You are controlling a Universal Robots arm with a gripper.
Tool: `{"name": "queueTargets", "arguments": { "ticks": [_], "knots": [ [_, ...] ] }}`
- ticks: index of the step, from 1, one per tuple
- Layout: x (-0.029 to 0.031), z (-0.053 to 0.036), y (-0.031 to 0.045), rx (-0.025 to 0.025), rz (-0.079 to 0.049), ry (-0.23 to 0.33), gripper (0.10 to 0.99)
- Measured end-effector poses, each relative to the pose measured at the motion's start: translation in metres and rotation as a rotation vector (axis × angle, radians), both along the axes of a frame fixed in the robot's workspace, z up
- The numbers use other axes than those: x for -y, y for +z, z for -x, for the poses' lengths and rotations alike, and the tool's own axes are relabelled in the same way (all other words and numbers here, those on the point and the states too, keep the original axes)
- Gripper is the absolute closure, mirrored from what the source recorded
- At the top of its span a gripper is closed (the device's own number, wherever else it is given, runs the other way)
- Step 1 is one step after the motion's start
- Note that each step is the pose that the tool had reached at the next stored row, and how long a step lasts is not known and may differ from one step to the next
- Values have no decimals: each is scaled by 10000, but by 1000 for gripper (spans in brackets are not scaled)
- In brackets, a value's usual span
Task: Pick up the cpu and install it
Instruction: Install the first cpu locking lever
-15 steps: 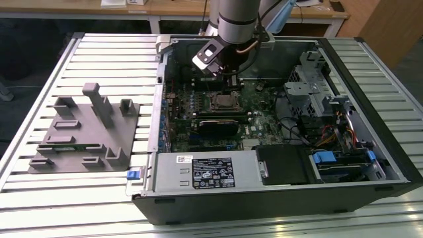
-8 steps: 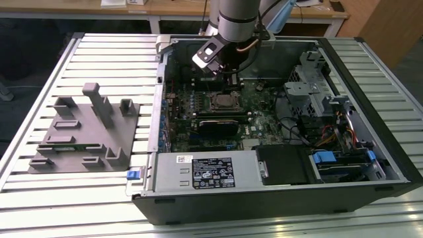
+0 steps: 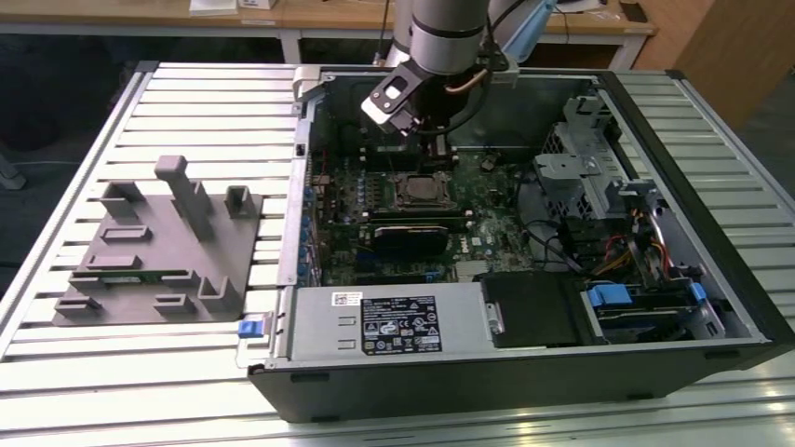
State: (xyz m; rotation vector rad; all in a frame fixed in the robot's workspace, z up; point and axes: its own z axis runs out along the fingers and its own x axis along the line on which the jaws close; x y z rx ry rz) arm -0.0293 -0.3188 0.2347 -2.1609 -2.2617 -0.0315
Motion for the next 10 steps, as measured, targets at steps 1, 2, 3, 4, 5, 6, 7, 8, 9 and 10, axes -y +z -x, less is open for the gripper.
{"name": "queueTargets", "arguments": {
  "ticks": [1,2,3,4,5,6,7,8,9,10],
  "knots": [
    [0,0,14,-1,1,0,969],
    [0,0,28,-1,1,0,969],
    [0,0,42,0,1,0,969],
    [0,0,56,-1,1,0,969],
    [0,0,71,0,1,0,969],
    [0,0,86,-1,1,0,969],
    [0,0,102,-1,1,0,969],
    [0,0,117,-1,1,0,969],
    [0,0,133,0,0,0,969],
    [0,0,151,0,0,0,969]
  ]
}}
